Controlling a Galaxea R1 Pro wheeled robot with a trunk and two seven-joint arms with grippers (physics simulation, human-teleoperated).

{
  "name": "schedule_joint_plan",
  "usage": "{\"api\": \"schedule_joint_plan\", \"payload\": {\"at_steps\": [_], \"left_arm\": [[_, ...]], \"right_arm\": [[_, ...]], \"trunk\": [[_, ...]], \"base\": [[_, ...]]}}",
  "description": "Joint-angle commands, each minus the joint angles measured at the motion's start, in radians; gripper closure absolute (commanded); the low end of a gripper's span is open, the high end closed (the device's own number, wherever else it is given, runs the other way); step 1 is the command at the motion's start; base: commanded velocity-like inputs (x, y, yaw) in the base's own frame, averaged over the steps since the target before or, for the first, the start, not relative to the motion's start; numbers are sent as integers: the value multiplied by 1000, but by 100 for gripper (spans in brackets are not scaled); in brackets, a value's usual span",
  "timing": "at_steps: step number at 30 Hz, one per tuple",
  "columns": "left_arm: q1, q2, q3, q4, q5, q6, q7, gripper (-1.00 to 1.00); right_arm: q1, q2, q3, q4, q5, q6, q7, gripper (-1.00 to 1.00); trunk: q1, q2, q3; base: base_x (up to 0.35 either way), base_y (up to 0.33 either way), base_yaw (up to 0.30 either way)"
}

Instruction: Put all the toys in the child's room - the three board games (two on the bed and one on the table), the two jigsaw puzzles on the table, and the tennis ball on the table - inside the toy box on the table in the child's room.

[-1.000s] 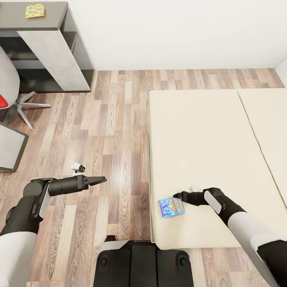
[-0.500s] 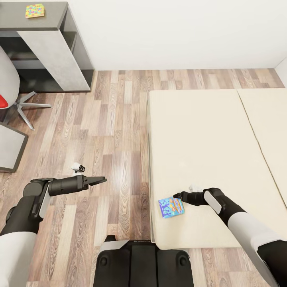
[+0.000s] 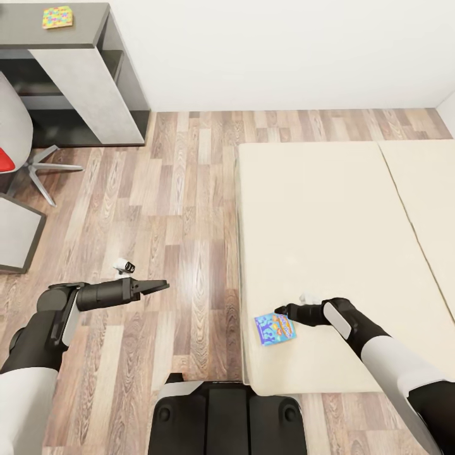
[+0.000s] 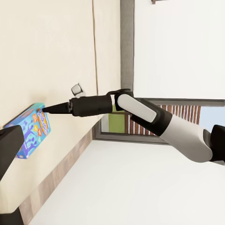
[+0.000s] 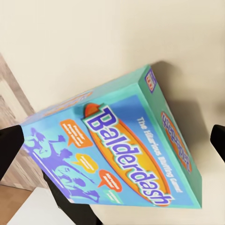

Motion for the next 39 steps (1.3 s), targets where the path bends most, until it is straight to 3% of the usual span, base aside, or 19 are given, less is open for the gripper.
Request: {"api": "schedule_joint_plan", "payload": {"at_steps": [1, 39], "left_arm": [[0, 0, 0, 0, -1, 11, -4, -100], [0, 0, 0, 0, -1, 11, -4, -100]], "right_arm": [[0, -1, 4, -1, 2, 2, 4, -100], [0, -1, 4, -1, 1, 2, 4, -100]], "trunk": [[1, -2, -1], [1, -2, -1]], "base": [[0, 18, 0], [0, 43, 0]]}}
